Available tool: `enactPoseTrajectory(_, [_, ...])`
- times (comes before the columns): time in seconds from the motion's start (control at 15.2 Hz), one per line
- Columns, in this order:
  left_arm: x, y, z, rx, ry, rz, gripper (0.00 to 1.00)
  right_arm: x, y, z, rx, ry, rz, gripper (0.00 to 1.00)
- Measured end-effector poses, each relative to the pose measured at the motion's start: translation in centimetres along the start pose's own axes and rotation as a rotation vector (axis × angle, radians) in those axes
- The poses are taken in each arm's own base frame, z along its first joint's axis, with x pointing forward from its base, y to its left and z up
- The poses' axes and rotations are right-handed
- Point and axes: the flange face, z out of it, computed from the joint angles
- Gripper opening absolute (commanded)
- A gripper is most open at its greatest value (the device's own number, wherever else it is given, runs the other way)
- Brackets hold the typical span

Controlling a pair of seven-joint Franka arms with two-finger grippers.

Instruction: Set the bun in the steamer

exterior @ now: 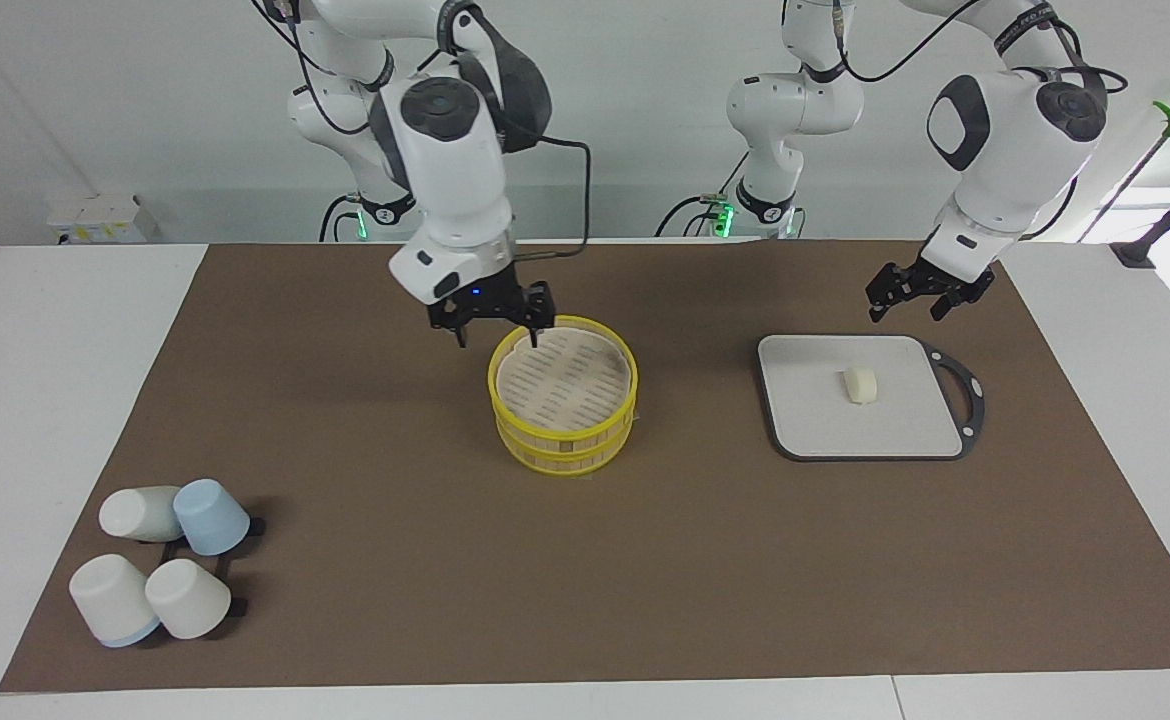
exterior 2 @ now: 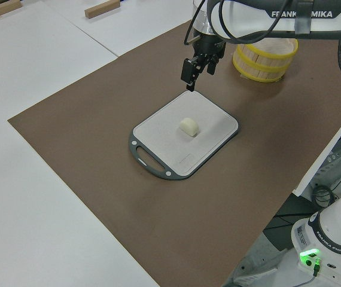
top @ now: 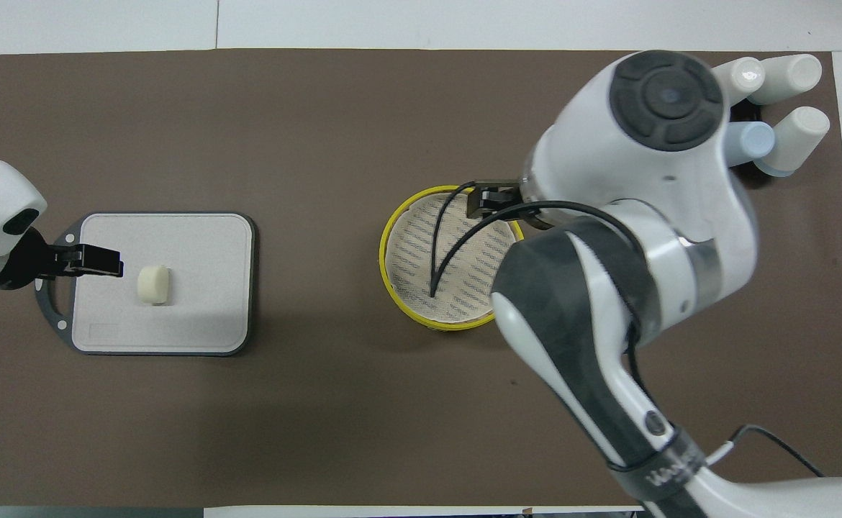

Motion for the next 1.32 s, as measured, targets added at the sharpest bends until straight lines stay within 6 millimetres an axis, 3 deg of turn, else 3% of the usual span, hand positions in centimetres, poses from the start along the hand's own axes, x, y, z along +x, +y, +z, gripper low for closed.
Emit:
enactPoseTrajectory(0.2, [-0.1,-0.1,3.5,0.002,0.006,0.03,1.0,-2.1,-6.8,2.7,0.026,0.025,0.022,1.0])
enactPoseTrajectory(0.53, [-0.3,-0.3,8.6,0.006,-0.009,0.093,1.0,-4.0,-12.4,8.2,-0.003,-0.012,-0.034,1.0])
enactPoseTrajectory(0.92, [-0.5,-0.4,13.3,0.014,0.015,0.101,1.0,-5.0,-14.5,9.6,-0.001,-0.01,-0.017,1.0])
enactPoseTrajectory(1.32, [-0.5,-1.6,14.8,0.021,0.051,0.086,1.0,-5.2,-14.8,11.4,-0.019,-0.025,-0.017,1.0])
